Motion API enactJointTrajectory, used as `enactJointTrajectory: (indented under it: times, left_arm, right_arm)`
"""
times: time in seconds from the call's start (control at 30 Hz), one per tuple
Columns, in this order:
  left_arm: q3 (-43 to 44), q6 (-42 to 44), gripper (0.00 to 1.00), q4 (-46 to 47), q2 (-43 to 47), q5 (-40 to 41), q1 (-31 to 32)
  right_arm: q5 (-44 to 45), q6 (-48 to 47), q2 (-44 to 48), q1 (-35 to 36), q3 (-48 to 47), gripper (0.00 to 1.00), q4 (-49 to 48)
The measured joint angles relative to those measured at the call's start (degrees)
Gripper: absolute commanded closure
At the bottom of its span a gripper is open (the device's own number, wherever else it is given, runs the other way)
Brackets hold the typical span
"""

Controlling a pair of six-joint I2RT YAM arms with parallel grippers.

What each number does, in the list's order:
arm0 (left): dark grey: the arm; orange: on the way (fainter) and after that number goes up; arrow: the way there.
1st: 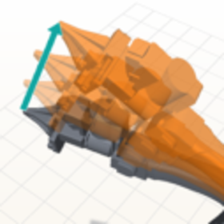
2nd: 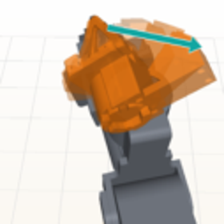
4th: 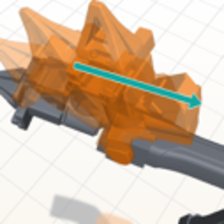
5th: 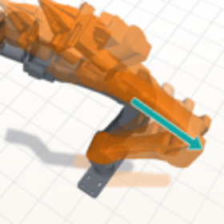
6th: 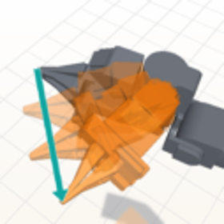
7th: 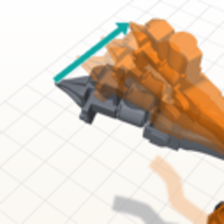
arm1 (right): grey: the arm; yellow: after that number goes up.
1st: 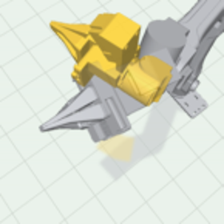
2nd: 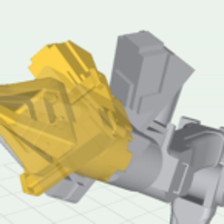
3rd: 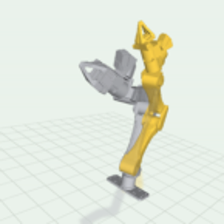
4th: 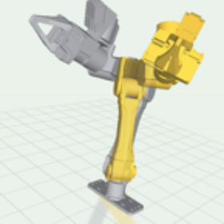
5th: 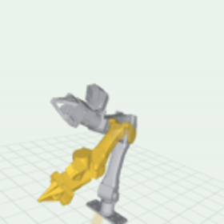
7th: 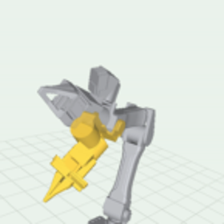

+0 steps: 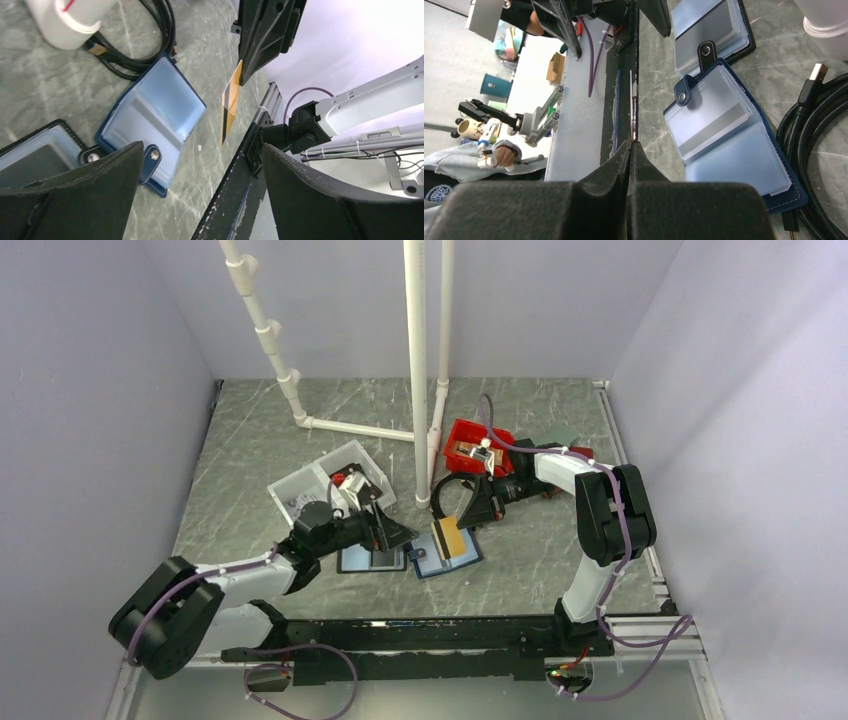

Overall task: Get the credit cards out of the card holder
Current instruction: Place the credit card in the storage box.

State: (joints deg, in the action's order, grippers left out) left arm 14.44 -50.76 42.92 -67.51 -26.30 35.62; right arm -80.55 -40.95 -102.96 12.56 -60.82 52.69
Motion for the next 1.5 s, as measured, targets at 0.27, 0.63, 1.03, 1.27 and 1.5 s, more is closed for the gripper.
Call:
enactJointTrajectory:
  times: [0.27, 0.63, 1.03, 1.27, 1.5]
  left_arm:
    - [4.0, -0.2, 0.14, 5.2, -8.0, 0.2, 4.9]
    - [11.7, -1.9, 0.81, 12.2, -22.0, -3.7, 6.8]
    - [12.8, -0.7, 1.00, 13.6, -24.2, -8.4, 6.9]
    - [13.0, 17.8, 1.00, -11.1, -3.4, -0.8, 11.1]
    - [15.1, 35.8, 1.00, -31.0, 10.4, 7.4, 16.7]
  right_arm:
    - [-1.0, -0.7, 0.0, 0.0, -0.1, 1.00, 0.8]
    - [-1.0, -1.1, 0.0, 0.0, -0.2, 1.00, 0.9]
    - [0.3, -7.0, 0.0, -0.2, -2.5, 0.45, 6.5]
    - [5.1, -12.5, 7.2, -0.1, -5.1, 0.30, 10.9]
    - [14.7, -2.1, 26.9, -0.2, -0.5, 0.21, -1.0]
